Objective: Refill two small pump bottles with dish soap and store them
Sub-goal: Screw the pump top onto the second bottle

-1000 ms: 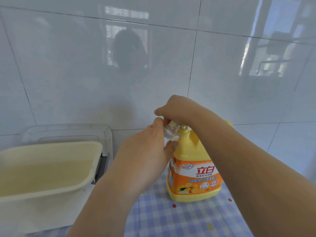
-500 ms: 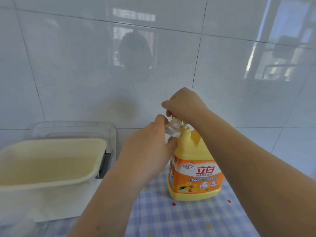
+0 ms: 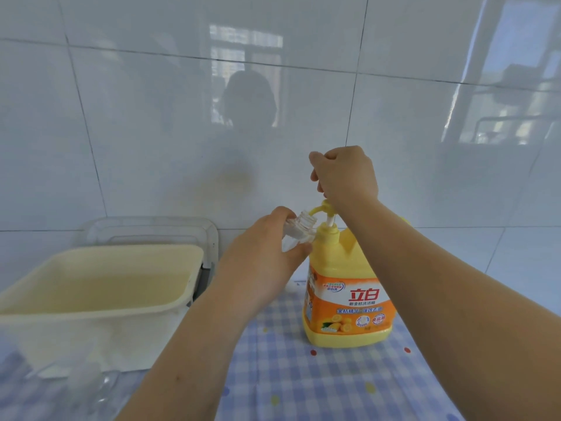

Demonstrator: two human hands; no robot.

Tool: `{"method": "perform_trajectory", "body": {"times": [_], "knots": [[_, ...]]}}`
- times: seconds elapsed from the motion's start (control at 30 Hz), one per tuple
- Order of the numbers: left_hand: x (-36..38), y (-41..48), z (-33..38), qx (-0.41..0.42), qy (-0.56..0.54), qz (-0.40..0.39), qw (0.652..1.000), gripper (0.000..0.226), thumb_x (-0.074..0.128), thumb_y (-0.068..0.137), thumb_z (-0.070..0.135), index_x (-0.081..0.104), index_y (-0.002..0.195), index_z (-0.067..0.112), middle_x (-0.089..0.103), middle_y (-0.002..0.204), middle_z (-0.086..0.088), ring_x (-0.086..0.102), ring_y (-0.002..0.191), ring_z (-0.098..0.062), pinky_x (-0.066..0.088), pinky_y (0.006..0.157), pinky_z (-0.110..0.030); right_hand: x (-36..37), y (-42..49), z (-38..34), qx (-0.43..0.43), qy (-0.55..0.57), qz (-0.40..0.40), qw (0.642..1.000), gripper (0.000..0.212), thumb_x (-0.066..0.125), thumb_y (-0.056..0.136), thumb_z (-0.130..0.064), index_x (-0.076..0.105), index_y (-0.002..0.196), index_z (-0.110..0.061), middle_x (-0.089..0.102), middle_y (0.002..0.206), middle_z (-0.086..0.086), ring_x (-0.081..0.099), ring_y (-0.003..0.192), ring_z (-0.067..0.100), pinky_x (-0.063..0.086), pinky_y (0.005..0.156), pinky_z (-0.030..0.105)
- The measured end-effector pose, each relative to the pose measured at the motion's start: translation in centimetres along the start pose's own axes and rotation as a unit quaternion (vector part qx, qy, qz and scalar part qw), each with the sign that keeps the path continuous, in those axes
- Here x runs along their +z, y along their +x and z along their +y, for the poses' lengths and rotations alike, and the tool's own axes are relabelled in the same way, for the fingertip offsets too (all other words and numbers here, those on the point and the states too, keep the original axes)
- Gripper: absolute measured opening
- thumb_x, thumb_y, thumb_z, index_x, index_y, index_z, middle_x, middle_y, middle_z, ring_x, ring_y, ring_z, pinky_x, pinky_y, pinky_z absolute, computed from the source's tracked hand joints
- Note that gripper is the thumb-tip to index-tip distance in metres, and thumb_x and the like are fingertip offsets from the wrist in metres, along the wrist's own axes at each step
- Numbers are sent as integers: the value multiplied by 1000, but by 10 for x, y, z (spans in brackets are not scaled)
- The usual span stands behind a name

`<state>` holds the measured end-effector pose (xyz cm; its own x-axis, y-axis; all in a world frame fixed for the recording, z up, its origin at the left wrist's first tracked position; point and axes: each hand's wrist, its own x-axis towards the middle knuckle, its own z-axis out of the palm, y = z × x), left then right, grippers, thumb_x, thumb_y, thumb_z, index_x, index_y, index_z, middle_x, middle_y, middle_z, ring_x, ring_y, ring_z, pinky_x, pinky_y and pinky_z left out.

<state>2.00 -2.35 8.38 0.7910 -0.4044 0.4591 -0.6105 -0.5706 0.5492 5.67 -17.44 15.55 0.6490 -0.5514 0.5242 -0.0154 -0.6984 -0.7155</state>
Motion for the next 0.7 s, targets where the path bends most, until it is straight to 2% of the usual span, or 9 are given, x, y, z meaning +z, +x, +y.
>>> {"method": "perform_trajectory", "body": {"times": [0.1,0.2,0.23,0.37,0.47,0.57,0.7], "knots": [[-1,0,-6,-3,-26,-3,1000,43,59,87,50,47,125,34,56,124,14,54,99,-5,40,72,-22,-5,-1,-3,-9,5,-12,1000,37,48,80,-30,68,81,1,60,63,11,48,54,19,42,56,30],[-5,-4,-7,-14,-59,3,998,44,61,86,52,48,124,33,56,120,14,55,100,-5,39,56,-12,-8,-7,-5,-35,-1,-3,999,36,47,82,-28,66,83,2,68,79,20,45,55,18,37,55,30],[-7,-6,-7,-17,-77,11,997,42,62,86,50,49,123,33,57,118,13,55,98,-5,39,56,-12,-10,-11,-6,-46,-2,2,999,34,47,83,-28,65,83,1,68,81,20,44,55,18,37,54,30],[-12,-18,-8,-32,-158,32,986,36,70,82,43,58,115,32,64,108,18,61,96,-5,47,69,-17,-18,-35,-6,-94,-13,17,995,24,47,90,-26,59,82,-6,61,70,7,50,59,19,43,55,32],[-11,-31,-12,-56,-187,33,980,39,75,77,40,62,113,32,68,105,16,65,96,-7,55,72,-28,-25,-60,-5,-135,16,25,990,18,48,92,-23,60,86,-11,62,77,-1,58,71,18,50,65,36],[-8,-43,-19,-77,-196,34,977,44,77,74,39,63,115,31,69,104,16,66,95,-7,55,83,-35,-27,-82,3,-164,56,31,984,14,49,93,-20,60,89,-13,62,84,-3,58,83,18,50,73,37],[1,-57,-33,-106,-219,29,970,50,78,74,36,58,119,26,67,110,10,65,99,-11,52,80,-30,-25,-114,19,-166,93,11,982,13,49,94,-13,62,92,-12,62,87,-3,56,86,16,46,74,30]]}}
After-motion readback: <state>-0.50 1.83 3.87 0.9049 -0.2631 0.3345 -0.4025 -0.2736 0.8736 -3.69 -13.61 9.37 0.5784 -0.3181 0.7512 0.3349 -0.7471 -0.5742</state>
